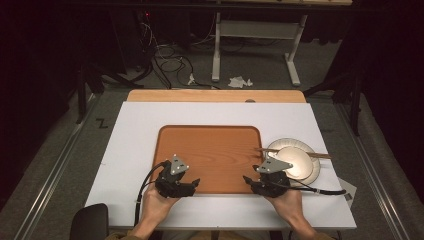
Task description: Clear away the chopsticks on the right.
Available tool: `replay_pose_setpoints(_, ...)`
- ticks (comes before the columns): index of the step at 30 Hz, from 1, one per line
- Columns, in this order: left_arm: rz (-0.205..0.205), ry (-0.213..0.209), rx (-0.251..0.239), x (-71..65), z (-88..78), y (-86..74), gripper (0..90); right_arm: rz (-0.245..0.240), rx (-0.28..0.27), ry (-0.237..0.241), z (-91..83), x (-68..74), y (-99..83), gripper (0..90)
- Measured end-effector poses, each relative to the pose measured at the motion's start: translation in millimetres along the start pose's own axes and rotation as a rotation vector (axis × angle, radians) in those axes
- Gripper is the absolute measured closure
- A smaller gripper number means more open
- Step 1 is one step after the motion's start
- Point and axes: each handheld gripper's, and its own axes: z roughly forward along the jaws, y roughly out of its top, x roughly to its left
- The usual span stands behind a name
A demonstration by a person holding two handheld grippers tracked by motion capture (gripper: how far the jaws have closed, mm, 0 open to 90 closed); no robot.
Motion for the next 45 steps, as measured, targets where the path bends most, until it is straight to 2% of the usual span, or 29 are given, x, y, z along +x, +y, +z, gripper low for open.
replay_pose_setpoints(11,0.006,-0.004,0.004,-1.3,0.1,-0.4,32.3,-0.001,-0.005,0.015,-3.2,-0.9,0.7,50.4)
replay_pose_setpoints(19,0.010,-0.006,0.003,-1.6,-0.8,-0.4,32.3,0.025,-0.024,0.028,-22.0,-6.7,3.7,57.0)
replay_pose_setpoints(27,0.009,-0.001,0.004,-0.7,-1.2,-0.7,32.5,0.003,-0.027,0.023,-43.8,-18.9,6.3,62.0)
replay_pose_setpoints(34,0.007,0.000,0.002,-1.1,-1.5,-1.1,32.4,0.009,-0.036,-0.022,-79.4,-45.0,6.9,66.0)
replay_pose_setpoints(38,0.008,-0.002,0.003,-1.1,-2.7,-1.8,32.4,0.028,-0.033,-0.051,-92.8,-62.9,5.2,67.4)
replay_pose_setpoints(39,0.008,-0.002,0.003,-1.1,-2.7,-1.8,32.4,0.028,-0.033,-0.051,-92.8,-62.9,5.2,67.4)
replay_pose_setpoints(40,0.001,0.002,0.001,-1.1,-2.8,-2.2,32.3,0.033,-0.032,-0.077,-99.1,-75.5,3.1,68.0)
replay_pose_setpoints(41,0.000,0.001,0.000,-0.9,-2.9,-2.3,32.3,0.035,-0.029,-0.089,-101.9,-81.5,2.0,68.0)
replay_pose_setpoints(43,0.001,0.002,0.002,-0.7,-3.2,-2.5,32.3,0.045,-0.030,-0.096,-103.7,-85.6,1.3,68.3)
replay_pose_setpoints(44,-0.002,0.000,0.001,-0.8,-3.8,-3.2,32.3,0.044,-0.027,-0.144,-111.7,-101.2,-1.8,69.0)
replay_pose_setpoints(45,-0.005,0.003,0.000,-1.1,-4.1,-3.6,32.2,0.056,-0.030,-0.149,-114.3,-106.3,-2.9,69.0)
